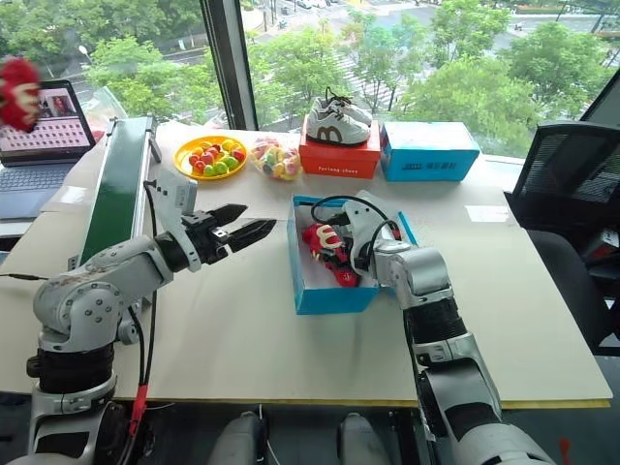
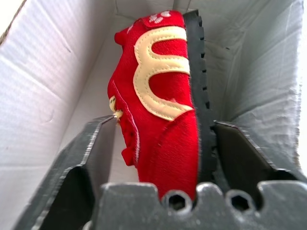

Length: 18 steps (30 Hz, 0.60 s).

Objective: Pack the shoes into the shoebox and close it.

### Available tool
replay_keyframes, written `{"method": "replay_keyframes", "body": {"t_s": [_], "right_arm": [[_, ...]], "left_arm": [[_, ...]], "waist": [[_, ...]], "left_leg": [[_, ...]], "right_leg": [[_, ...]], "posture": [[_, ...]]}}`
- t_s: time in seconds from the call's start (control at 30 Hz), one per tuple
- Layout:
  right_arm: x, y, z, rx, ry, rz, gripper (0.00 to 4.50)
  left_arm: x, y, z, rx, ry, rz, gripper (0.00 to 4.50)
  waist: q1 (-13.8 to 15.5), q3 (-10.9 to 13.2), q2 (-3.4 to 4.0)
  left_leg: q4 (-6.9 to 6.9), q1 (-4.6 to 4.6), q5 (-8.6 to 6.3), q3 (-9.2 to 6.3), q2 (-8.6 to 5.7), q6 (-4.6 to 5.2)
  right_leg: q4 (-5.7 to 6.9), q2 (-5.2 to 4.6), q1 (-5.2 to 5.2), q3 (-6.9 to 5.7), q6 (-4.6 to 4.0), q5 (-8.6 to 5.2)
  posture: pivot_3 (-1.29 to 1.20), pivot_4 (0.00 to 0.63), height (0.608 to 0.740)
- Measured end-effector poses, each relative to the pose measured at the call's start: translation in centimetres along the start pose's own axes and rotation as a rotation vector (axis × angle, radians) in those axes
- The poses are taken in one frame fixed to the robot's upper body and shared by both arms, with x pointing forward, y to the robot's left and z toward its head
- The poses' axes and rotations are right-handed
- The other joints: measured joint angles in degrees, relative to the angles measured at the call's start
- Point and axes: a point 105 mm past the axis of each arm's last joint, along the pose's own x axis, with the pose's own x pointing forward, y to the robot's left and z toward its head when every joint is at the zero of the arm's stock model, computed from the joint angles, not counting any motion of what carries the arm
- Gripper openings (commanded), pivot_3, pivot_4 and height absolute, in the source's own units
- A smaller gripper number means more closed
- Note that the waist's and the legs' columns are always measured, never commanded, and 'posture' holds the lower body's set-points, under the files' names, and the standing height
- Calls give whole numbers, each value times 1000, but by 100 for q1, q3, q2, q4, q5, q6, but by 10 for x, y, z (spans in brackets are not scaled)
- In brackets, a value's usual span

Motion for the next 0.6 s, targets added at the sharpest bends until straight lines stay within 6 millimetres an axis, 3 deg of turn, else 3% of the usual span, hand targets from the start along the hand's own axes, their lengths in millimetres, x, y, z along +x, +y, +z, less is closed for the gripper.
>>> {"method": "replay_keyframes", "body": {"t_s": [0.07,0.13,0.2,0.27,0.4,0.6], "right_arm": [[-1,9,12,-12,-62,45,4467],[-7,22,31,-70,-183,118,4467],[-18,33,48,-167,-281,206,4467],[-23,42,51,-173,-316,284,4467],[-32,74,50,-130,-371,517,4467],[-37,87,38,-143,-348,634,4467]], "left_arm": [[-1,16,-4,1,10,89,4500],[-5,49,-10,38,35,276,4500],[-22,90,-12,116,53,510,4500],[-35,109,-8,145,32,620,4500],[-51,129,1,160,-42,738,4500],[-75,151,0,103,-101,875,4500]], "waist": [[0,0,0],[-5,0,0],[-12,0,0],[5,0,-1],[34,0,-1],[74,0,-2]], "left_leg": [[0,0,0,0,0,0],[0,0,0,0,0,0],[-2,0,0,0,1,-1],[-3,0,-1,1,1,-1],[-1,0,-1,1,2,-2],[-2,0,-1,1,5,-3]], "right_leg": [[0,0,0,0,0,0],[0,1,-2,0,0,0],[-1,2,-2,0,0,0],[-2,-1,-1,-3,0,0],[1,-2,1,-5,-1,1],[2,-2,-1,-13,-5,3]], "posture": [[0,150,740],[0,150,740],[0,150,740],[0,150,740],[0,150,740],[0,150,740]]}}
